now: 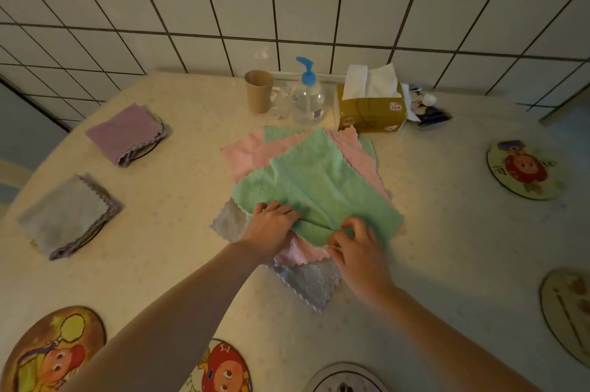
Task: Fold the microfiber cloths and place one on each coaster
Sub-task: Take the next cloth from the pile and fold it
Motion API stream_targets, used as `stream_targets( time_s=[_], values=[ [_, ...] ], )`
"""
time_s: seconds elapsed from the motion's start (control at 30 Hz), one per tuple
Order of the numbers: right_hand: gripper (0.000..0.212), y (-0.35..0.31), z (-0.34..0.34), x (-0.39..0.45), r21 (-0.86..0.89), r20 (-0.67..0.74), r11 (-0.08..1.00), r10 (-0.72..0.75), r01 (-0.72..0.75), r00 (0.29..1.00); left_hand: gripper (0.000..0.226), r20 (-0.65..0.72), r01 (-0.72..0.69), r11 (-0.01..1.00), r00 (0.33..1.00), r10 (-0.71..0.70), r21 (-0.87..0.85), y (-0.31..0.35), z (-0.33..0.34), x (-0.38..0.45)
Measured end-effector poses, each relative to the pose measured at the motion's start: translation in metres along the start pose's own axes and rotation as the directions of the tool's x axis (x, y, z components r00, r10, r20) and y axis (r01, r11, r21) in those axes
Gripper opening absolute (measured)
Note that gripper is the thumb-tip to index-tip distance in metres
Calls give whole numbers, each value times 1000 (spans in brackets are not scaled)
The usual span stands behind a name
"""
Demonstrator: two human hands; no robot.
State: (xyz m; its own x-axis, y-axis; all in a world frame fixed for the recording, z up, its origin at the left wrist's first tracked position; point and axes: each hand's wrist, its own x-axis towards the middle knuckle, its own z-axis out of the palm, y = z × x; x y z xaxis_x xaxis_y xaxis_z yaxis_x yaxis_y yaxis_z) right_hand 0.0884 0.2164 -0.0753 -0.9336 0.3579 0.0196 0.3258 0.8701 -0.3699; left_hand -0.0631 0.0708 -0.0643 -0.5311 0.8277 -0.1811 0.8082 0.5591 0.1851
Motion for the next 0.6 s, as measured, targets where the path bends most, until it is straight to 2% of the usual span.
stream_targets(
  time_s=[0.1,0.17,0.23,0.3,0.4,0.5,0.6],
  values=[
    [10,-7,-20,17,130,-75,990,-51,61,996,28,-5,23,999,1000,-24,-29,-7,-3,-1],
    [8,-17,-44,28,315,-84,948,-27,52,996,21,-51,64,996,996,-67,-60,-10,-7,-3],
    [8,-31,-69,36,456,-72,888,-27,57,997,22,-117,139,975,980,-160,-173,-13,-18,-4],
    [4,-46,-94,40,511,-111,851,-70,117,991,23,-166,186,940,956,-240,-286,-17,-34,-5],
    [1,-69,-129,42,574,-200,793,-105,203,974,11,-228,209,909,925,-303,-360,-27,-61,-12],
    [2,-89,-155,42,567,-283,784,-102,252,954,11,-269,295,862,865,-424,-413,-42,-89,-28],
    [3,-104,-167,37,544,-334,795,-89,269,939,21,-401,306,809,746,-531,-502,-62,-117,-51]
  ],
)
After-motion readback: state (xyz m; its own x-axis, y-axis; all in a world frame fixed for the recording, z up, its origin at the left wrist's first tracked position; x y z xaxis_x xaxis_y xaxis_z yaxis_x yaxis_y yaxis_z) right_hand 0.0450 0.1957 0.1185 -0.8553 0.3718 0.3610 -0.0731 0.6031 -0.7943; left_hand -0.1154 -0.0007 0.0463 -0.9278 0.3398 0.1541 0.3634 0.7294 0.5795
